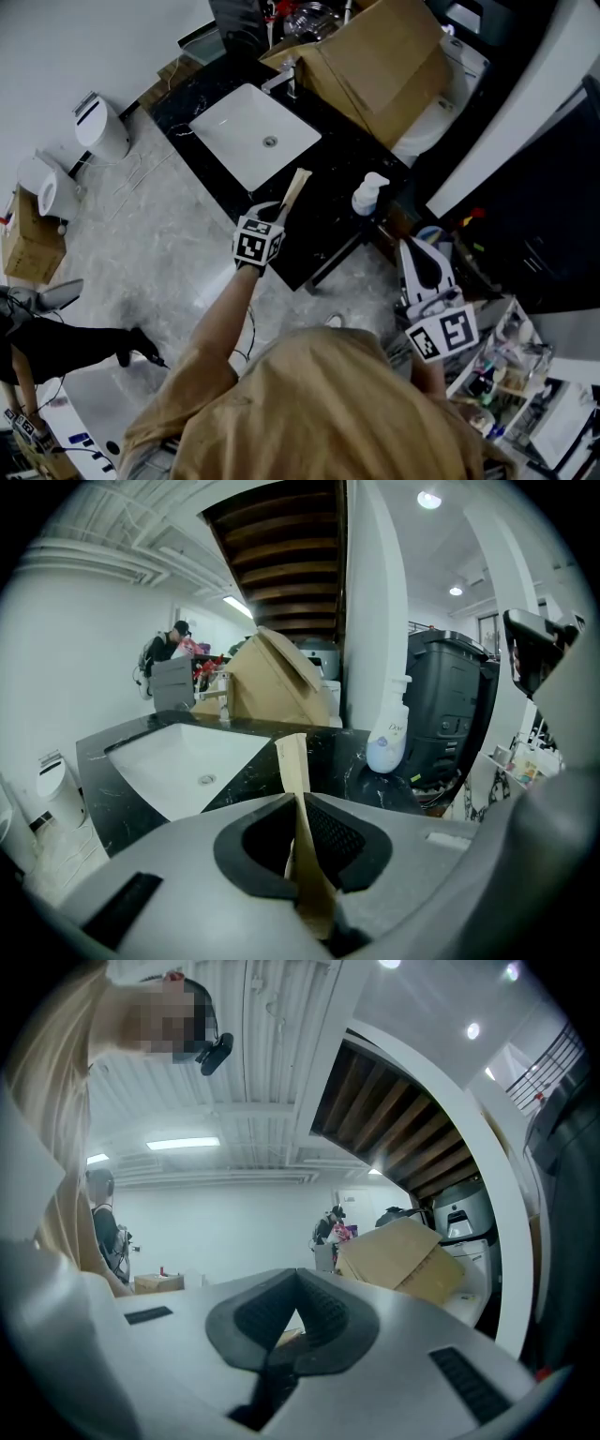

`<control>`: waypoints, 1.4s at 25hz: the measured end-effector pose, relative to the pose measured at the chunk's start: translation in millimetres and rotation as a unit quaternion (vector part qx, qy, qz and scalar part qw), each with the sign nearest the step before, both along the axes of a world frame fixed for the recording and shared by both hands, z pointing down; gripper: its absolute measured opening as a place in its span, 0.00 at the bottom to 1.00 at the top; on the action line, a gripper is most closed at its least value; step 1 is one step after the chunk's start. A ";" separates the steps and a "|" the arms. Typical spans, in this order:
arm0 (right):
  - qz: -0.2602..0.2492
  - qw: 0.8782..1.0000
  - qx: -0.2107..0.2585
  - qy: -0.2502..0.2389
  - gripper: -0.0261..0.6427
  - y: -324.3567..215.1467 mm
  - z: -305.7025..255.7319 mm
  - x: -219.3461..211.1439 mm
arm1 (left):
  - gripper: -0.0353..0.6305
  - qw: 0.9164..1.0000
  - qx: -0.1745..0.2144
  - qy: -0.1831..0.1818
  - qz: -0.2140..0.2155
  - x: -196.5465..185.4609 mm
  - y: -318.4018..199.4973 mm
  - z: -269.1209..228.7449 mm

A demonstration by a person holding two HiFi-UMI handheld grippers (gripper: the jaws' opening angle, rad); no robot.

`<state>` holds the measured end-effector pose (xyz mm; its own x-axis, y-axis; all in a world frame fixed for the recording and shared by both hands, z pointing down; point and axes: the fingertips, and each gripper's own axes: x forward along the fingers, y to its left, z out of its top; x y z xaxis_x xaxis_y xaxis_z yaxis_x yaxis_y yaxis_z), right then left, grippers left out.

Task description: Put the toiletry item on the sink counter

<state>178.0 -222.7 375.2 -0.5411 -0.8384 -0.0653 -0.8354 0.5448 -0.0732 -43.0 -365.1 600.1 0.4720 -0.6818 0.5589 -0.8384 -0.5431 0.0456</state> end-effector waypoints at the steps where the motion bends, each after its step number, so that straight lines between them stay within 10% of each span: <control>1: 0.000 1.000 -0.001 0.000 0.04 0.5 -0.1 0.2 | 0.08 1.000 -0.001 0.000 0.001 1.2 0.3 0.4; 35: 0.010 1.000 -0.017 -0.004 0.04 11.5 15.1 34.9 | 0.08 0.999 -0.038 -0.021 -0.006 28.8 9.7 43.0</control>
